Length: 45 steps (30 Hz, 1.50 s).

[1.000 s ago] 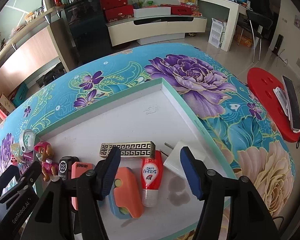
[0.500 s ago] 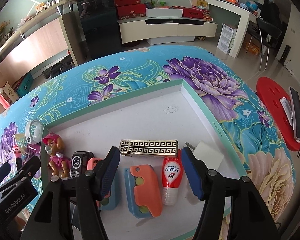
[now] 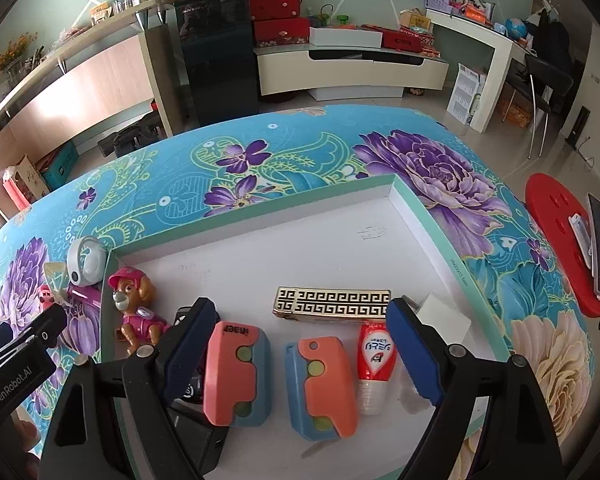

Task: Organize rigid objects
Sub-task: 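Move both tools from the tray back to the remaining objects on the bedspread, then grasp the pink watch band with the left tool while the right tool grasps the white round device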

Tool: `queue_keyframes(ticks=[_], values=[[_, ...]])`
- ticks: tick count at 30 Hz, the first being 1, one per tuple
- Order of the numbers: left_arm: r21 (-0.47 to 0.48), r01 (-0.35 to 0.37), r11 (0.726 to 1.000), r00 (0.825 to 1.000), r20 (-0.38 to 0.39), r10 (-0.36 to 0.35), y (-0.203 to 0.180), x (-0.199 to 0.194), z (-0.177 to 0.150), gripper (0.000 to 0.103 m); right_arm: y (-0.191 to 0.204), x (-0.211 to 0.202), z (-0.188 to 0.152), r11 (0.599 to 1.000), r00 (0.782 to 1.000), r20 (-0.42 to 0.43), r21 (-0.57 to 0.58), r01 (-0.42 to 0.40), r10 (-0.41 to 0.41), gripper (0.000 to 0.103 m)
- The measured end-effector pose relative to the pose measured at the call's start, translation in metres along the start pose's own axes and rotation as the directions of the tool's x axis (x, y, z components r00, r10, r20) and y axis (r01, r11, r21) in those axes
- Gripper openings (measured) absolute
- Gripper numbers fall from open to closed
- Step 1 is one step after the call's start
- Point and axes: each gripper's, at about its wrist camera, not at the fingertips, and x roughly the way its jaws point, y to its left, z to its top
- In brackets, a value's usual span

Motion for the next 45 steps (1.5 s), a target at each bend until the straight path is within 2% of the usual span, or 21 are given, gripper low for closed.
queue_keyframes(ticks=[8, 14, 19, 24, 33, 38, 45], values=[[-0.115, -0.048, 0.992, 0.998, 0.031, 0.052, 0.052, -0.01, 0.005, 0.103, 0.04, -0.005, -0.002, 0.994, 0.996, 0.025, -0.063, -0.085, 0.087, 0.087], [-0.24, -0.113, 0.964, 0.992, 0.019, 0.121, 0.106, -0.01, 0.001, 0.103, 0.068, -0.004, -0.004, 0.984, 0.989, 0.037, -0.105, -0.142, 0.146, 0.087], [-0.287, -0.138, 0.948, 0.99, -0.006, 0.143, 0.131, -0.006, -0.004, 0.103, 0.088, 0.003, -0.007, 0.971, 0.978, 0.007, -0.122, -0.206, 0.208, 0.087], [-0.267, -0.122, 0.956, 0.993, -0.03, 0.118, 0.13, 0.004, -0.006, 0.103, 0.106, 0.009, -0.012, 0.956, 0.97, -0.038, -0.162, -0.243, 0.24, 0.087], [-0.192, -0.045, 0.98, 0.998, -0.059, 0.035, 0.11, 0.027, -0.006, 0.103, 0.113, 0.018, -0.003, 0.933, 0.942, -0.119, -0.145, -0.328, 0.313, 0.087], [-0.153, 0.007, 0.988, 0.999, -0.049, -0.015, 0.099, 0.034, -0.005, 0.103, 0.118, 0.023, 0.02, 0.902, 0.909, -0.171, -0.15, -0.406, 0.381, 0.087], [-0.081, 0.066, 0.994, 0.997, -0.042, -0.07, 0.08, 0.042, -0.004, 0.103, 0.118, 0.032, 0.04, 0.911, 0.923, -0.181, -0.183, -0.37, 0.339, 0.087]])
